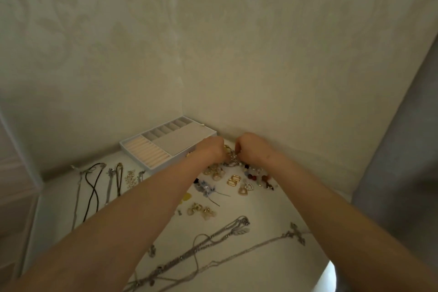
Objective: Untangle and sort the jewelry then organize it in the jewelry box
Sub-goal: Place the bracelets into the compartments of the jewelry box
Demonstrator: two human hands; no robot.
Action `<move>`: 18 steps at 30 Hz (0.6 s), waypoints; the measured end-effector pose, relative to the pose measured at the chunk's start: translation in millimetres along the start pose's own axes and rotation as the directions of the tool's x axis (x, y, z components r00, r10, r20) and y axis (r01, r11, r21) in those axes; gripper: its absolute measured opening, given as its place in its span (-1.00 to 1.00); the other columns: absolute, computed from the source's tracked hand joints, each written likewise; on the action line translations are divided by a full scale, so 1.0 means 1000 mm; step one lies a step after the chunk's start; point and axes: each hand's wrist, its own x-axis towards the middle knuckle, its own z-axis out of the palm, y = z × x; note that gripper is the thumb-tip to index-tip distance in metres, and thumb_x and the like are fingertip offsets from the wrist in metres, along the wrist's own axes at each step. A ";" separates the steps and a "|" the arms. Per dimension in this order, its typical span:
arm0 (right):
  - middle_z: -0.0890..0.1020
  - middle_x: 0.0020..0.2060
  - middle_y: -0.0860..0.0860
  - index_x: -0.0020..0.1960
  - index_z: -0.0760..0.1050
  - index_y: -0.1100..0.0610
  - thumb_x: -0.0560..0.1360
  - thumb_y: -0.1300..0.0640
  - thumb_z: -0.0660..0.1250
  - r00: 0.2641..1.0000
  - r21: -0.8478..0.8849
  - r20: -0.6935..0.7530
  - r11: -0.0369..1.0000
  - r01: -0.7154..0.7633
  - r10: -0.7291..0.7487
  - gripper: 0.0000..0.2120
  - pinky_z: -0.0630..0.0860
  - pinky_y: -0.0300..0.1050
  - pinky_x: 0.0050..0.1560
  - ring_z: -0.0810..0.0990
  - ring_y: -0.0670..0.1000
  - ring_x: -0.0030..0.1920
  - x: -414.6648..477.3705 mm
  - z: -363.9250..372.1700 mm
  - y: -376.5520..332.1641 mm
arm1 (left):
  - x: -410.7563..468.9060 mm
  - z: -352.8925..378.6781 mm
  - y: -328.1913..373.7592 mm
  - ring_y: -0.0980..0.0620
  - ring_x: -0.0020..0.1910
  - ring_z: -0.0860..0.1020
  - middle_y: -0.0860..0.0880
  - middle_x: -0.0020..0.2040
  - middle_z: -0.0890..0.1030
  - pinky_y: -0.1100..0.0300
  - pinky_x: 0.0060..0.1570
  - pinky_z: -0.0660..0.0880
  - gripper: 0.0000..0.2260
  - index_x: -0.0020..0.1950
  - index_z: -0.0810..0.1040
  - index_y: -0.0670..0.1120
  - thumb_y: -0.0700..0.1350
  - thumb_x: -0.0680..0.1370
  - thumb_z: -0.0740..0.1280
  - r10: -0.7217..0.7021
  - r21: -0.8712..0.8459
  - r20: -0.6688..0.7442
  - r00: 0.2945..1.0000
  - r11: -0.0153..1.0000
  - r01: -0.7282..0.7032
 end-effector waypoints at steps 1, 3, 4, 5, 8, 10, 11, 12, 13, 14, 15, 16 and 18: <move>0.63 0.00 0.15 0.02 0.60 0.25 0.48 0.23 0.30 1.000 0.014 0.004 1.000 0.005 -0.005 -0.82 0.56 -0.04 -0.01 0.60 0.13 -0.01 0.000 -0.001 0.001 | -0.001 -0.001 0.000 -0.06 -0.04 0.53 -0.06 -0.13 0.52 0.13 -0.14 0.45 -0.76 -0.07 0.51 -0.14 0.04 0.51 0.32 0.003 -0.015 -0.010 1.000 1.000 -0.003; 0.62 -0.04 0.11 -0.04 0.55 0.24 0.46 0.18 0.35 1.000 0.095 -0.012 0.995 0.007 -0.006 -0.86 0.52 -0.06 -0.07 0.59 0.11 -0.04 -0.002 -0.003 0.005 | -0.003 -0.004 -0.001 -0.03 -0.18 0.48 0.00 -0.28 0.45 0.18 -0.33 0.35 -0.81 -0.23 0.44 -0.11 -0.03 0.50 0.31 0.008 -0.100 -0.061 0.998 0.995 -0.014; 0.60 -0.07 0.07 -0.08 0.51 0.19 0.45 0.17 0.37 0.999 0.167 -0.032 0.986 0.001 0.004 -0.90 0.49 -0.09 -0.11 0.57 0.07 -0.07 -0.003 -0.004 0.008 | -0.003 -0.006 -0.002 -0.01 -0.20 0.46 0.02 -0.31 0.43 0.19 -0.37 0.31 -0.84 -0.22 0.43 -0.09 -0.05 0.49 0.31 0.015 -0.154 -0.095 0.995 0.988 -0.029; 0.57 -0.10 0.04 -0.09 0.47 0.14 0.44 0.18 0.38 0.998 0.251 -0.052 0.968 -0.007 0.021 -0.90 0.46 -0.11 -0.14 0.54 0.04 -0.11 -0.004 -0.005 0.010 | -0.003 -0.007 -0.003 -0.01 -0.19 0.46 0.03 -0.28 0.44 0.19 -0.36 0.31 -0.88 -0.16 0.43 -0.08 -0.06 0.48 0.31 0.021 -0.207 -0.121 0.992 0.977 -0.046; 0.54 -0.18 0.01 -0.09 0.45 0.13 0.42 0.21 0.38 0.991 0.440 -0.119 0.898 -0.001 0.060 -0.87 0.48 -0.08 -0.14 0.50 0.00 -0.18 -0.008 -0.007 0.015 | -0.002 -0.010 -0.006 -0.02 -0.07 0.52 0.01 -0.12 0.53 0.11 -0.11 0.44 -0.83 -0.03 0.43 -0.04 -0.07 0.46 0.37 0.019 -0.399 -0.178 0.984 0.913 -0.089; 0.52 -0.22 -0.01 -0.09 0.46 0.15 0.42 0.22 0.38 0.983 0.492 -0.165 0.871 0.013 0.078 -0.88 0.48 -0.11 -0.17 0.48 -0.02 -0.22 -0.009 -0.008 0.017 | -0.001 -0.011 -0.007 -0.03 -0.02 0.54 0.00 -0.09 0.55 0.09 -0.02 0.45 -0.80 -0.01 0.44 -0.05 -0.11 0.44 0.41 0.008 -0.510 -0.201 0.979 0.853 -0.112; 0.52 -0.24 -0.02 -0.09 0.46 0.15 0.42 0.22 0.38 0.980 0.498 -0.182 0.867 0.020 0.081 -0.89 0.47 -0.14 -0.20 0.48 -0.03 -0.23 -0.009 -0.008 0.018 | -0.001 -0.011 -0.008 -0.03 -0.02 0.54 -0.01 -0.08 0.55 0.10 -0.02 0.45 -0.78 0.01 0.45 -0.06 -0.12 0.44 0.42 0.013 -0.543 -0.197 0.980 0.831 -0.120; 0.51 -0.25 -0.02 -0.10 0.46 0.15 0.43 0.22 0.38 0.979 0.496 -0.190 0.868 0.028 0.077 -0.89 0.45 -0.18 -0.23 0.48 -0.03 -0.23 -0.009 -0.008 0.018 | -0.001 -0.010 -0.009 -0.03 -0.03 0.53 -0.02 -0.06 0.54 0.10 -0.03 0.44 -0.76 0.04 0.44 -0.07 -0.12 0.44 0.43 0.030 -0.563 -0.184 0.982 0.816 -0.130; 0.51 -0.25 -0.02 -0.11 0.45 0.14 0.43 0.23 0.38 0.979 0.491 -0.191 0.870 0.036 0.067 -0.89 0.44 -0.20 -0.25 0.48 -0.03 -0.22 -0.009 -0.007 0.019 | -0.001 -0.009 -0.010 -0.03 -0.03 0.52 -0.04 -0.04 0.54 0.11 -0.05 0.43 -0.73 0.05 0.44 -0.08 -0.12 0.44 0.44 0.050 -0.574 -0.164 0.985 0.807 -0.137; 0.52 -0.24 -0.02 -0.11 0.45 0.13 0.43 0.23 0.38 0.981 0.484 -0.185 0.874 0.043 0.054 -0.89 0.45 -0.19 -0.24 0.49 -0.02 -0.22 -0.009 -0.005 0.019 | -0.002 -0.007 -0.011 -0.04 -0.03 0.53 -0.07 -0.03 0.56 0.12 -0.06 0.42 -0.72 0.06 0.44 -0.08 -0.11 0.44 0.45 0.069 -0.584 -0.140 0.988 0.800 -0.139; 0.53 -0.23 -0.01 -0.11 0.45 0.13 0.44 0.23 0.37 0.983 0.468 -0.179 0.883 0.048 0.041 -0.89 0.46 -0.17 -0.22 0.50 -0.01 -0.21 -0.010 -0.004 0.019 | -0.002 -0.005 -0.012 -0.05 -0.03 0.54 -0.10 -0.02 0.57 0.11 -0.07 0.43 -0.72 0.06 0.43 -0.09 -0.12 0.44 0.45 0.084 -0.606 -0.115 0.990 0.783 -0.137; 0.54 -0.21 0.00 -0.10 0.45 0.12 0.44 0.23 0.37 0.984 0.442 -0.173 0.895 0.050 0.031 -0.90 0.47 -0.14 -0.19 0.51 -0.01 -0.20 -0.010 -0.002 0.018 | -0.003 -0.004 -0.013 -0.06 -0.05 0.54 -0.12 -0.03 0.58 0.11 -0.08 0.44 -0.74 0.05 0.43 -0.09 -0.12 0.45 0.45 0.094 -0.643 -0.094 0.991 0.754 -0.132; 0.55 -0.18 0.01 -0.07 0.47 0.13 0.45 0.22 0.37 0.985 0.386 -0.173 0.921 0.056 0.012 -0.90 0.48 -0.12 -0.15 0.52 0.01 -0.18 -0.010 0.001 0.019 | -0.006 -0.004 -0.013 -0.03 -0.08 0.52 -0.10 -0.08 0.57 0.15 -0.11 0.42 -0.83 0.01 0.43 -0.08 -0.16 0.49 0.39 0.090 -0.730 -0.075 0.993 0.673 -0.116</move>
